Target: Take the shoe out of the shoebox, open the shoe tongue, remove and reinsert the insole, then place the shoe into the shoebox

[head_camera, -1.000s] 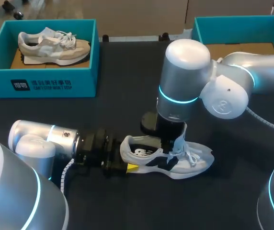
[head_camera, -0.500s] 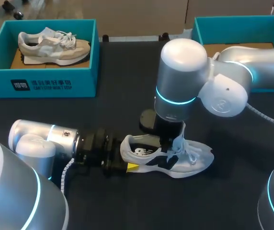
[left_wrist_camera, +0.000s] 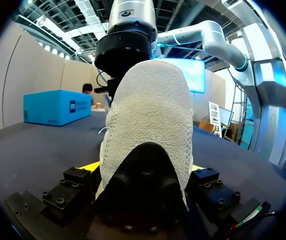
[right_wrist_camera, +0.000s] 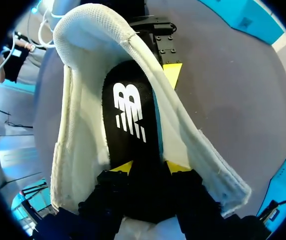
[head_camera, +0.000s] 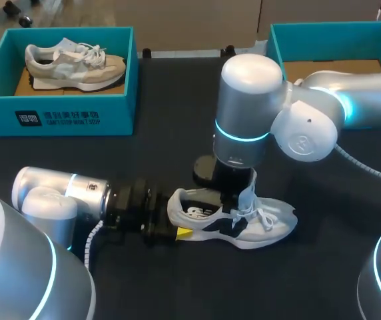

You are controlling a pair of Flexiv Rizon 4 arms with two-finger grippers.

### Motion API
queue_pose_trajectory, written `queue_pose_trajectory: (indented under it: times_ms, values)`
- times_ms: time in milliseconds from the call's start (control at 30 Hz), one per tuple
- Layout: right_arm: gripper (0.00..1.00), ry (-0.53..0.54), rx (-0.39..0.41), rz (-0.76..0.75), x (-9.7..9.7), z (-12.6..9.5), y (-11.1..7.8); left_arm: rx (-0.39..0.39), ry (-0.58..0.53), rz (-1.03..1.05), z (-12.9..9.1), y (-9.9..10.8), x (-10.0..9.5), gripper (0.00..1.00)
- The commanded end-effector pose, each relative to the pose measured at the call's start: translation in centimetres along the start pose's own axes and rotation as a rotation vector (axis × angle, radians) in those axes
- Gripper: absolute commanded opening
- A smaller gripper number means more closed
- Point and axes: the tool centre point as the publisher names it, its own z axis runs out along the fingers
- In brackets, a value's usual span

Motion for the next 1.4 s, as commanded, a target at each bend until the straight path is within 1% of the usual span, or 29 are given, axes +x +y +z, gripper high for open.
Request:
queue_pose_trajectory:
  times_ms: [33,67,100,133,267,367,467,533,767,800,867,1200,1400]
  values:
    - [0.26,0.009,0.005,0.006,2.2,1.9,-0.2,-0.003,0.000,0.000,0.0,0.0,0.1,0.00]
    - [0.24,0.013,0.011,0.008,2.5,2.0,-0.2,-0.003,0.000,0.000,0.0,0.0,0.1,0.00]
    - [0.09,0.014,0.012,0.009,2.7,2.1,-0.3,-0.003,0.000,0.000,0.0,0.0,0.1,0.00]
    - [0.00,0.019,0.010,0.011,3.1,2.1,-0.3,-0.003,0.000,0.000,0.0,0.0,0.1,0.00]
    - [0.00,0.025,0.004,0.015,4.0,2.2,-0.4,-0.003,0.000,0.000,0.0,0.0,0.1,0.00]
    - [0.00,0.026,-0.001,0.018,4.3,2.1,-0.3,-0.003,0.000,0.000,0.0,0.0,0.1,0.00]
    - [0.00,0.019,-0.026,0.026,4.4,1.5,-0.4,-0.003,0.000,0.000,0.0,0.0,0.1,0.00]
    - [0.00,0.012,-0.028,0.034,4.4,0.8,-0.5,-0.003,0.000,0.000,0.0,0.0,0.1,0.00]
    - [0.00,-0.021,-0.099,0.043,4.2,-1.7,-0.8,-0.003,0.000,0.000,0.0,0.0,0.1,0.00]
    - [0.00,-0.022,-0.124,0.036,4.2,-2.0,-0.9,-0.003,0.000,0.000,0.0,0.0,0.1,0.00]
    - [0.00,-0.021,-0.146,0.036,4.2,-2.5,-1.1,-0.003,0.000,0.000,0.0,0.0,0.1,0.00]
    - [0.00,-0.001,-0.260,-0.026,3.9,-3.9,-1.3,-0.003,0.000,0.000,0.0,0.0,0.1,0.00]
    - [0.00,0.013,-0.301,-0.052,3.4,-4.4,-1.6,-0.003,0.000,0.000,0.0,0.0,0.1,0.00]
